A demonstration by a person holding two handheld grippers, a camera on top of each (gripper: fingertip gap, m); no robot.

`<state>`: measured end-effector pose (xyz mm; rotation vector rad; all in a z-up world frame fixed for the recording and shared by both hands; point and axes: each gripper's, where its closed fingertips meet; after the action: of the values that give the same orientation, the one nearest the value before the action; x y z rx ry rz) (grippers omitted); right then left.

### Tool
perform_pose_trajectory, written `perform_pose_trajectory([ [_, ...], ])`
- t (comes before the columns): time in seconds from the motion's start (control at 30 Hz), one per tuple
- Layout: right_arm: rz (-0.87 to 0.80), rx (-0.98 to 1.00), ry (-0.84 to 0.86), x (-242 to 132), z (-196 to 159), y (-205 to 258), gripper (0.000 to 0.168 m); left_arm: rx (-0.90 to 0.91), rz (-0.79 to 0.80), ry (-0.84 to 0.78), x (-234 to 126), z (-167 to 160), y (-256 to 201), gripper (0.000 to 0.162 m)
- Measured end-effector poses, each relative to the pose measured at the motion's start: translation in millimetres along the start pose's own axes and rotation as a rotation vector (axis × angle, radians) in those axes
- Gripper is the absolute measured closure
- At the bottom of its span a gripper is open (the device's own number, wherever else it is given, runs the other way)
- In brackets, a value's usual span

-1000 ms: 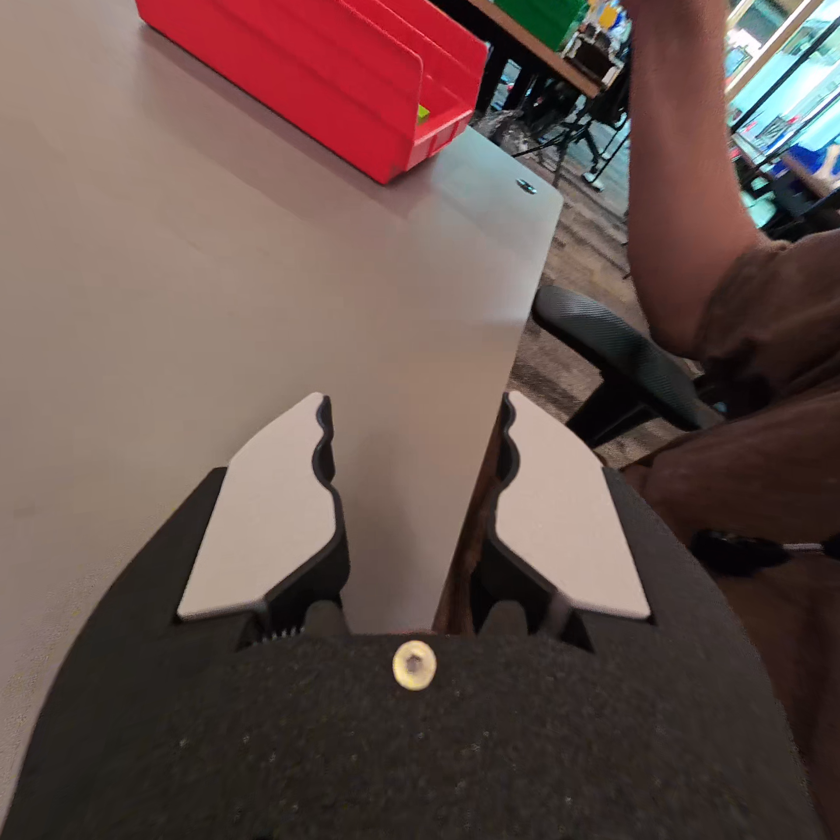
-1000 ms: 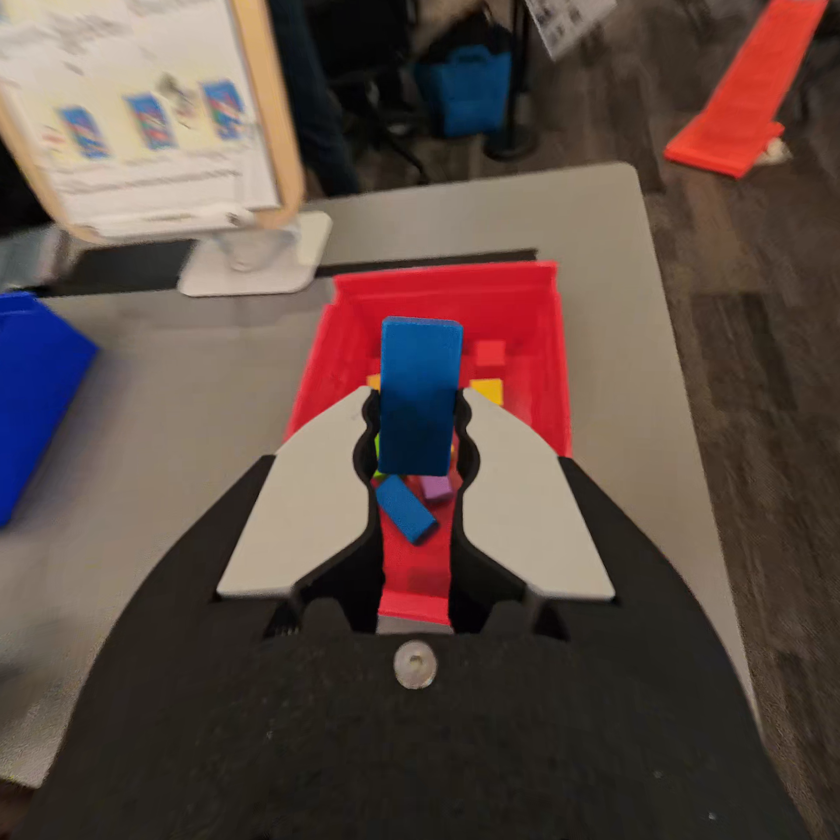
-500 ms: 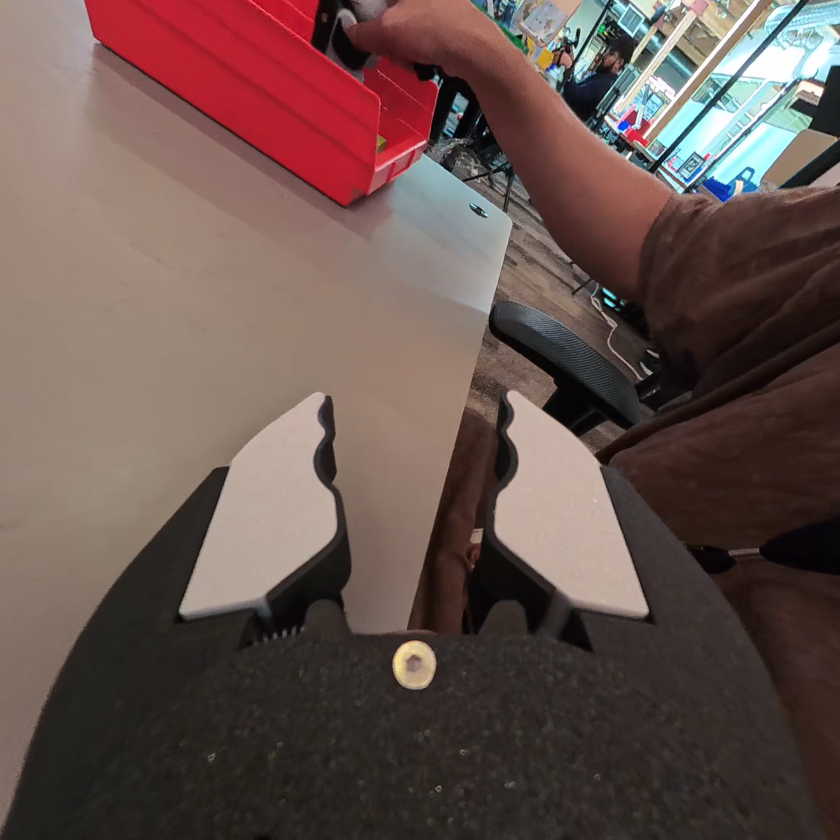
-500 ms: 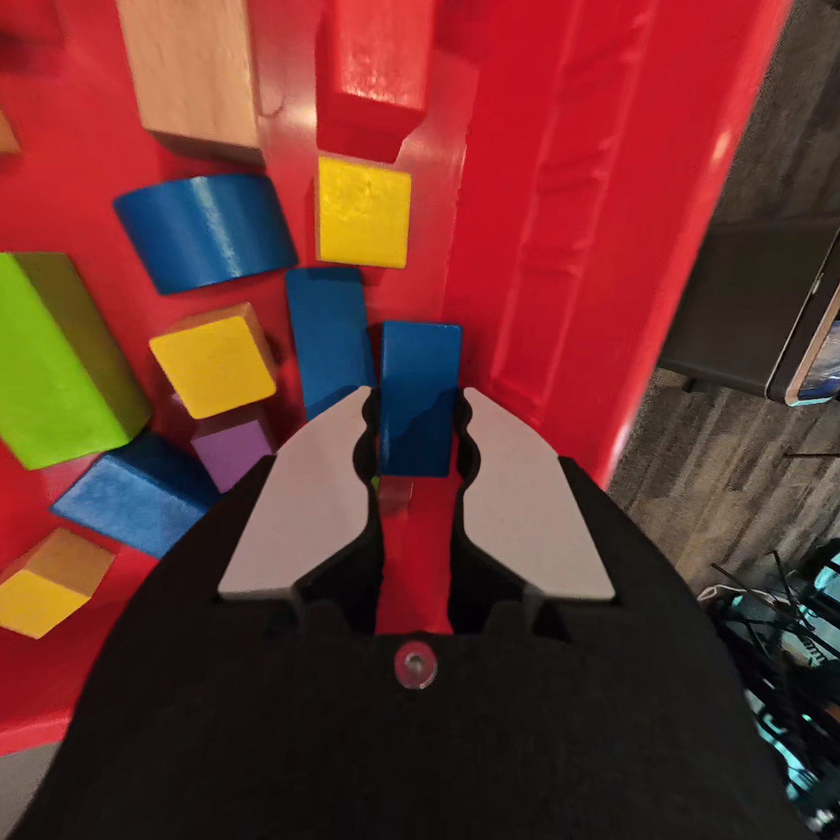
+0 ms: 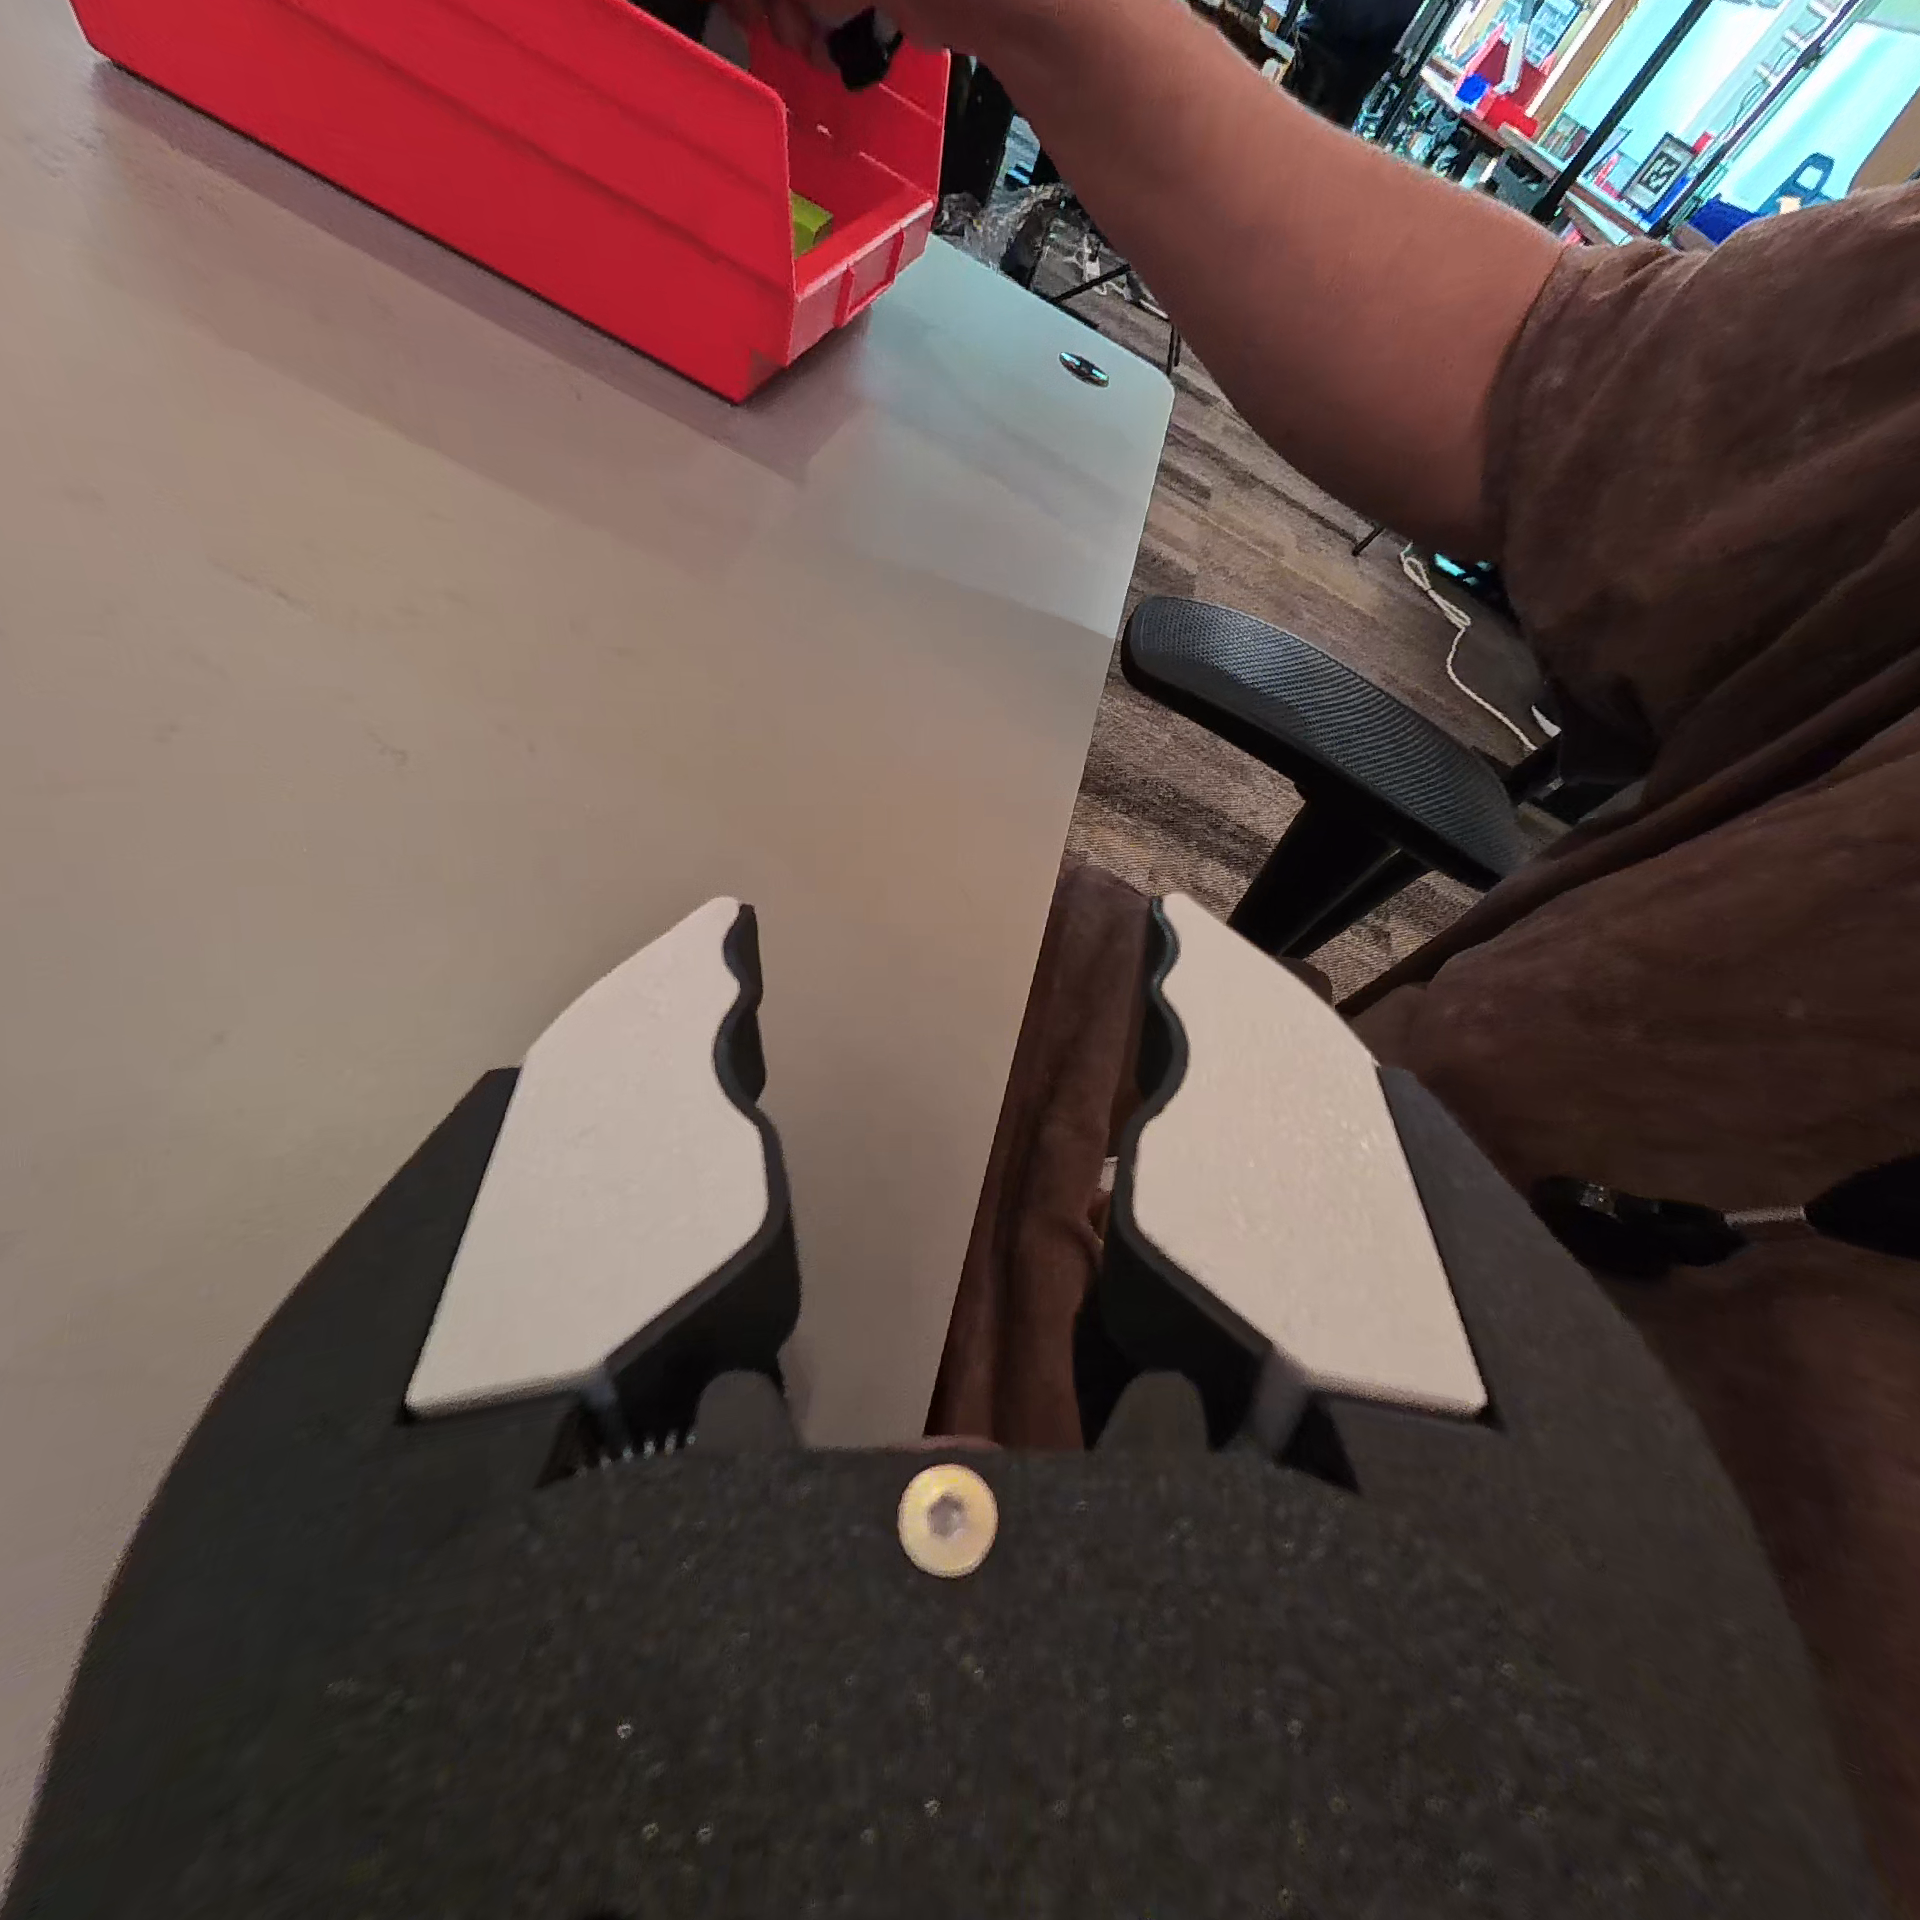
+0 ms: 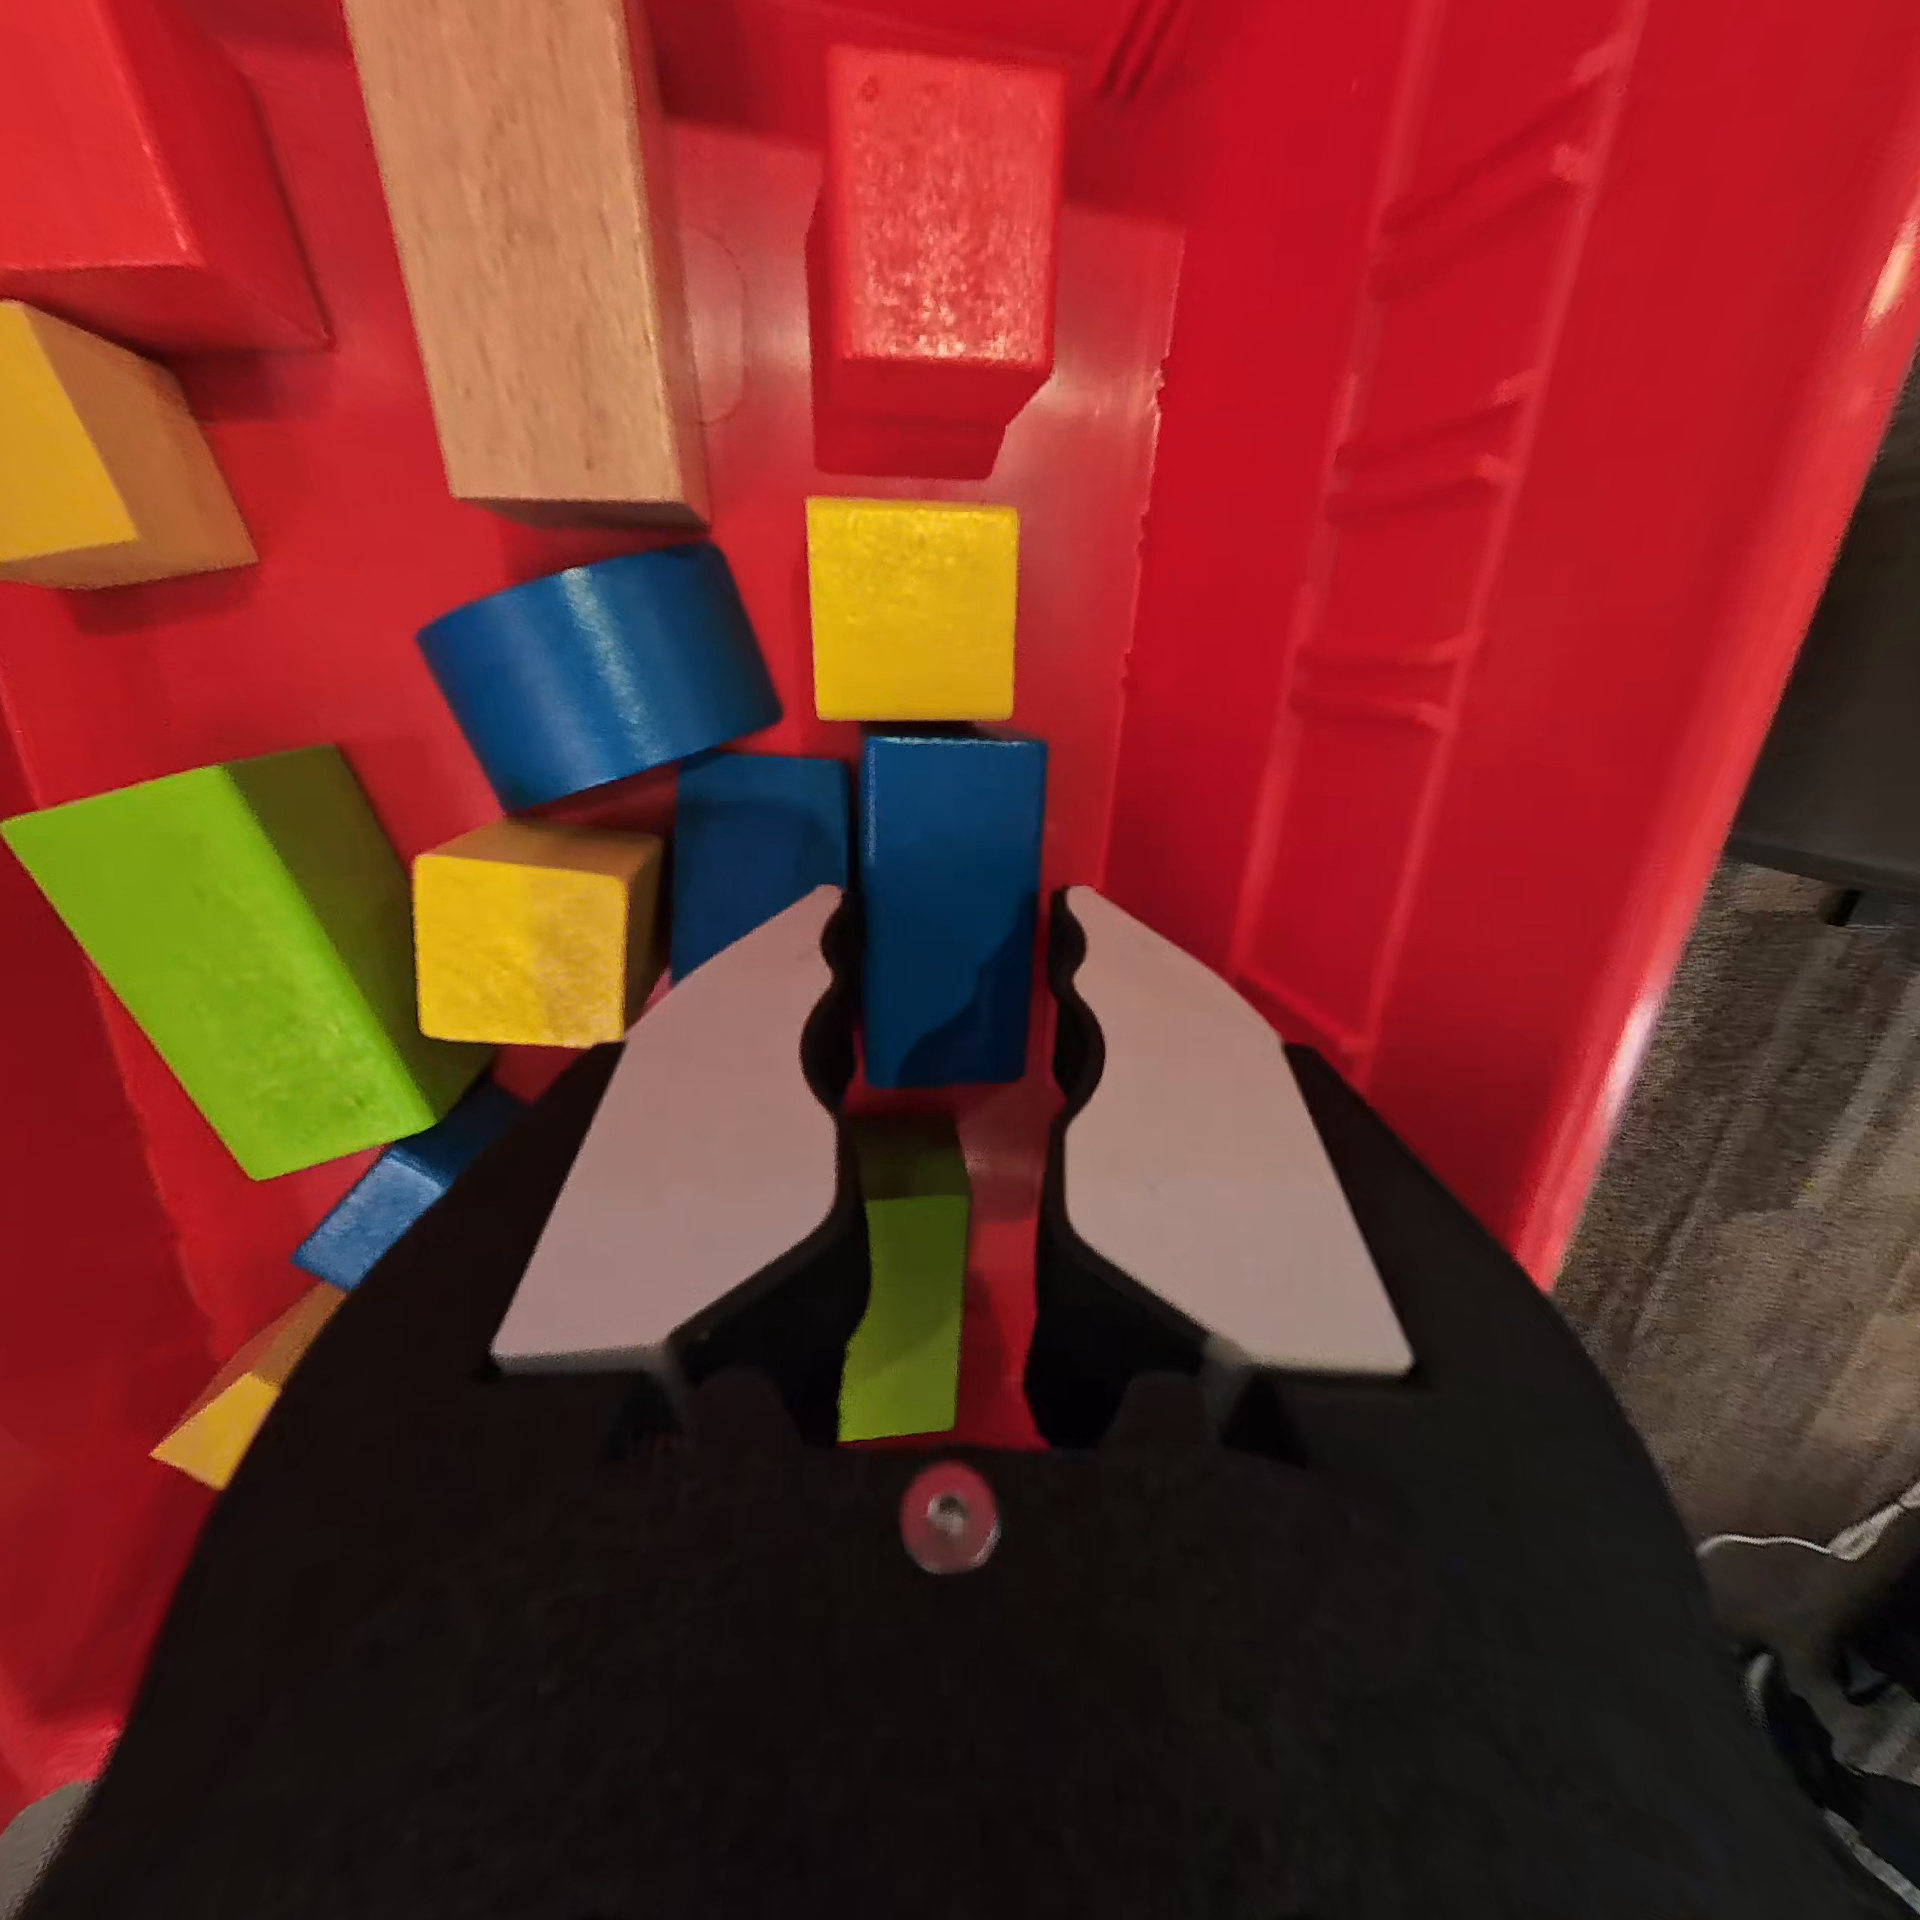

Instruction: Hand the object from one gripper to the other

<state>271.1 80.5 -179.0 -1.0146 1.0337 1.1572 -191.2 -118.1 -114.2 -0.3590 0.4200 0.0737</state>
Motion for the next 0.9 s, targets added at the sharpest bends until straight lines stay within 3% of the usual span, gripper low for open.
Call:
perform_pose_trajectory([
  [0.1, -0.112, -0.038, -0.102, -29.2, 3.8, -7.3, 0.123, 0.004, 0.016, -0.017, -3.1, 1.8, 2.7, 0.092],
  [0.2, -0.142, -0.064, -0.355, -92.9, 6.7, 7.7, 0.123, 0.013, 0.060, -0.027, -7.4, 2.4, 12.2, 0.091],
  [0.3, 0.068, -0.165, -0.690, -147.7, -4.9, 71.4, 0.122, 0.035, 0.116, -0.035, -12.0, 3.6, 23.4, 0.091],
  [0.43, 0.564, -0.296, -1.061, -177.5, -57.6, 193.7, 0.111, 0.052, 0.178, -0.044, -16.9, 7.2, 34.7, 0.090],
  [0.5, 0.746, -0.300, -1.106, -171.7, -88.5, 240.8, 0.111, 0.060, 0.215, -0.049, -19.4, 9.4, 41.5, 0.091],
  [0.57, 0.808, -0.344, -1.085, -157.4, -113.1, 274.1, 0.108, 0.055, 0.252, -0.061, -23.4, 14.5, 49.0, 0.092],
  [0.67, 0.737, -0.406, -1.089, -140.0, -129.1, 294.7, 0.104, 0.034, 0.329, -0.103, -45.0, 36.0, 69.3, 0.103],
  [0.77, 0.649, -0.471, -1.061, -133.3, -135.3, 301.0, 0.096, 0.001, 0.546, -0.236, -101.3, 85.6, 114.8, 0.104],
  [0.83, 0.619, -0.505, -1.057, -133.1, -137.8, 303.3, 0.095, -0.083, 0.709, -0.182, -138.5, 103.7, 158.9, 0.100],
  [0.9, 0.619, -0.518, -1.060, -134.6, -140.6, 306.0, 0.096, -0.086, 0.806, -0.029, -163.4, 113.8, 199.9, 0.095],
])
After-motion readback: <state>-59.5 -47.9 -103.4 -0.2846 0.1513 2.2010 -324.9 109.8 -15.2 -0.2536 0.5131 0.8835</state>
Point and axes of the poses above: each gripper's, where its closed fingertips meet, x out along the fingers, z out of its top, y = z × x across the jaws, and after that the axes turned 5 degrees about z, right-handed
